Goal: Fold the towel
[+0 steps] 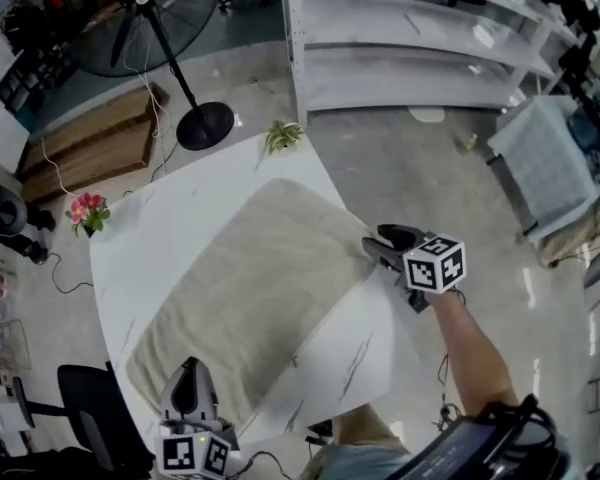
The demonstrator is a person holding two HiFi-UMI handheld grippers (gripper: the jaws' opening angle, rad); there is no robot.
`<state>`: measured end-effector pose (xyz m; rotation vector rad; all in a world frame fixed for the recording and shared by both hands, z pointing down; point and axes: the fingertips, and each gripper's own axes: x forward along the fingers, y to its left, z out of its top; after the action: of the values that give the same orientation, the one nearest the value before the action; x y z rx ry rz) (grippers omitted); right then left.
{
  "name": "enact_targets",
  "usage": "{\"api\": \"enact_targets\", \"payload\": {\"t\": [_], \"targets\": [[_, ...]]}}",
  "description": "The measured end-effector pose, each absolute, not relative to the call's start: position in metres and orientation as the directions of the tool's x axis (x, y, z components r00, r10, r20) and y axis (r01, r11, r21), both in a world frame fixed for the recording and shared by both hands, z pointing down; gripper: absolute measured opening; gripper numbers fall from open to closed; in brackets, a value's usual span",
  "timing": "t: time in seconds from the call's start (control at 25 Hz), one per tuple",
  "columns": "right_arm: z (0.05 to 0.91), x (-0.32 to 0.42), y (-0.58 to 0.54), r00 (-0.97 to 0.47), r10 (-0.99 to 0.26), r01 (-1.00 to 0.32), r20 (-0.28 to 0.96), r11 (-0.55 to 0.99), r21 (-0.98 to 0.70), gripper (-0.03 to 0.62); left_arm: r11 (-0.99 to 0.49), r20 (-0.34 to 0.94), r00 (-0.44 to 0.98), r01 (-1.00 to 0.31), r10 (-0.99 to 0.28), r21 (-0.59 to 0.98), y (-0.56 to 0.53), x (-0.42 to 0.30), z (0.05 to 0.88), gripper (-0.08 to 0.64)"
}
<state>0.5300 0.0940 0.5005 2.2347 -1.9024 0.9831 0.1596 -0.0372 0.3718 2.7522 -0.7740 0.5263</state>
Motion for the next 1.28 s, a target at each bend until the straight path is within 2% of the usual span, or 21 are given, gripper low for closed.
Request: {"api": "enact_targets", "payload": {"t": [0.2, 0.4, 0.44, 0.52, 0.56, 0.6, 0.92, 1.08, 1.28], "targets": [[0.534, 0.562, 0.089, -0.074, -0.918, -0.794, 0.389, -0.181, -0.58, 0.259, -0.858, 0.441, 0.807, -0.494, -0.393, 0.139, -0.048, 0.209, 0.399, 0.02], [0.552, 0.538, 0.084, -0.233, -0.953, -0.536, 0.191, -0.038, -0.843, 0.281, -0.873, 0.484, 0.804, -0.464, -0.344, 0.149, -0.051, 0.212, 0.414, 0.02], [0.548, 0.539, 0.084, -0.239, -0.961, -0.484, 0.141, -0.008, -0.875, 0.261, -0.873, 0.49, 0.802, -0.464, -0.342, 0.149, -0.051, 0.214, 0.415, 0.02], [0.535, 0.55, 0.087, -0.216, -0.973, -0.449, 0.08, 0.026, -0.893, 0.102, -0.87, 0.493, 0.799, -0.469, -0.345, 0.151, -0.05, 0.219, 0.412, 0.02], [0.528, 0.555, 0.088, -0.203, -0.976, -0.462, 0.073, 0.03, -0.886, 0.049, -0.868, 0.491, 0.799, -0.472, -0.348, 0.154, -0.049, 0.221, 0.41, 0.02], [0.522, 0.558, 0.089, -0.195, -0.978, -0.485, 0.08, 0.026, -0.874, 0.042, -0.865, 0.485, 0.8, -0.476, -0.353, 0.156, -0.049, 0.22, 0.408, 0.02], [0.441, 0.532, 0.062, -0.185, -0.961, -0.715, 0.207, -0.012, -0.699, 0.038, -0.834, 0.414, 0.803, -0.528, -0.428, 0.162, -0.047, 0.176, 0.38, 0.02], [0.397, 0.494, 0.028, -0.215, -0.948, -0.818, 0.235, 0.044, -0.573, 0.038, -0.798, 0.382, 0.782, -0.581, -0.492, 0.16, -0.042, 0.131, 0.367, 0.02], [0.362, 0.419, -0.007, -0.283, -0.919, -0.885, 0.276, 0.139, -0.445, 0.038, -0.75, 0.347, 0.75, -0.64, -0.562, 0.168, -0.033, 0.067, 0.35, 0.02]]}}
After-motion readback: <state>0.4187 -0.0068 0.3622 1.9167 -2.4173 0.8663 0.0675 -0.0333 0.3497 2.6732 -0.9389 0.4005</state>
